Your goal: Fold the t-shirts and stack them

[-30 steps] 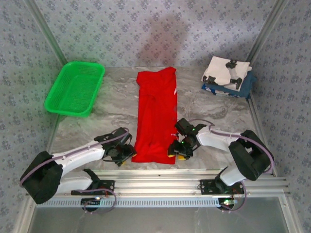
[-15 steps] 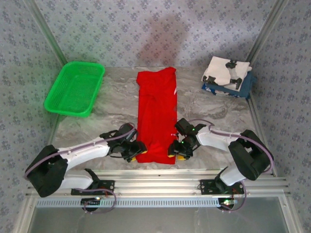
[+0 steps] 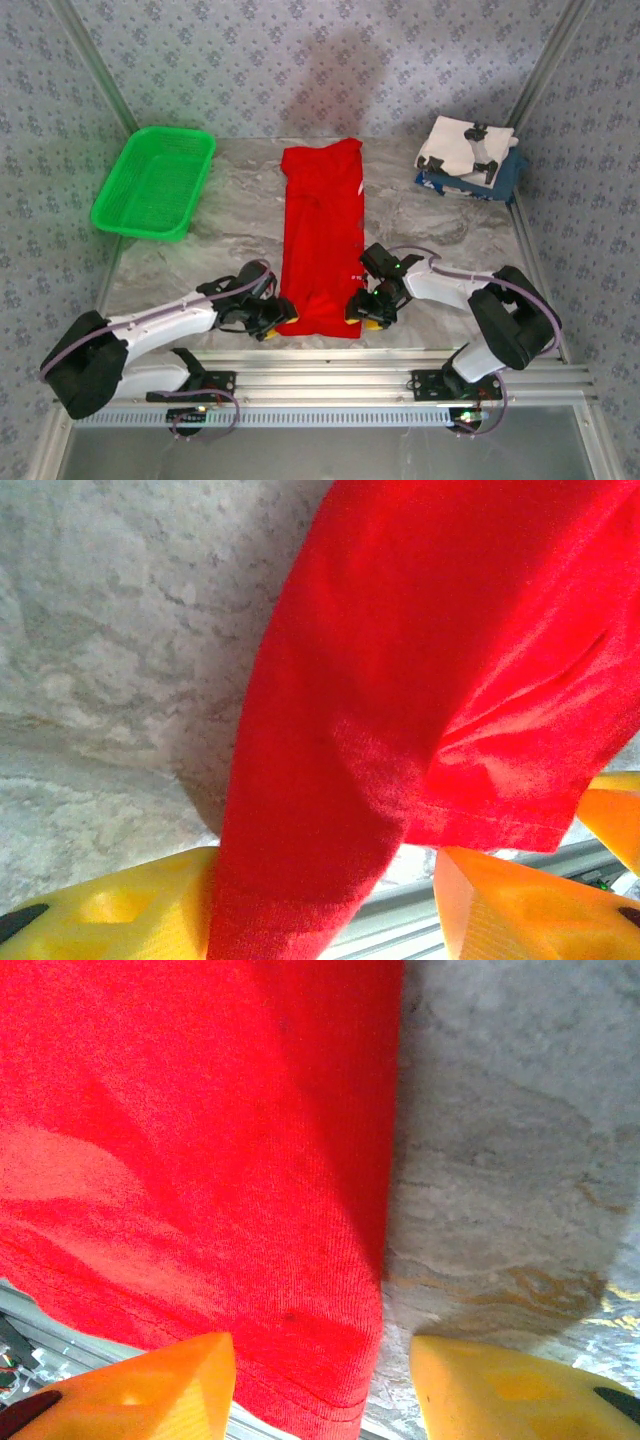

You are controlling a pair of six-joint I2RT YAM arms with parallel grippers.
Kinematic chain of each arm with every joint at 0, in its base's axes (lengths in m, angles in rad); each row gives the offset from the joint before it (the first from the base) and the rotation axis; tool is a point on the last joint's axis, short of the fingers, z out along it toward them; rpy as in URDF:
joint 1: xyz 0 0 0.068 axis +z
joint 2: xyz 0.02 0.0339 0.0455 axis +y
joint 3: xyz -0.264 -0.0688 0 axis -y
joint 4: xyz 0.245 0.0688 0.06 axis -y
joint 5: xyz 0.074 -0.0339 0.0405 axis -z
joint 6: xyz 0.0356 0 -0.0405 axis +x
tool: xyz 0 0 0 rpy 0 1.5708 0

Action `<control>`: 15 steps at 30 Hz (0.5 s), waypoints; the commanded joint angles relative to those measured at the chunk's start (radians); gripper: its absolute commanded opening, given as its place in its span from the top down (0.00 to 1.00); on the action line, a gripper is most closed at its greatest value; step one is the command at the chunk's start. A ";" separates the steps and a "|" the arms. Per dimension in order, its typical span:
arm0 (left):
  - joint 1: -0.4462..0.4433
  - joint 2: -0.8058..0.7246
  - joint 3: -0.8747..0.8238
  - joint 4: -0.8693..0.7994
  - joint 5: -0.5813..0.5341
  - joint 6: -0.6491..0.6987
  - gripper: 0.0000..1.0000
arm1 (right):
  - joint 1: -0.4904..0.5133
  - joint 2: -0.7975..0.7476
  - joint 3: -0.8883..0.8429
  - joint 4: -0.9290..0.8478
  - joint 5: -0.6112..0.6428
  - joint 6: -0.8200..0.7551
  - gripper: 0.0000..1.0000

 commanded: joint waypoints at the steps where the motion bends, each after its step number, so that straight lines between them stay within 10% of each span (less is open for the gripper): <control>1: -0.005 0.032 -0.003 0.063 0.017 -0.008 0.47 | 0.036 0.068 -0.028 0.111 -0.056 0.007 0.47; 15: -0.017 0.086 0.036 0.073 0.020 0.015 0.85 | 0.080 0.121 0.007 0.135 -0.061 0.018 0.52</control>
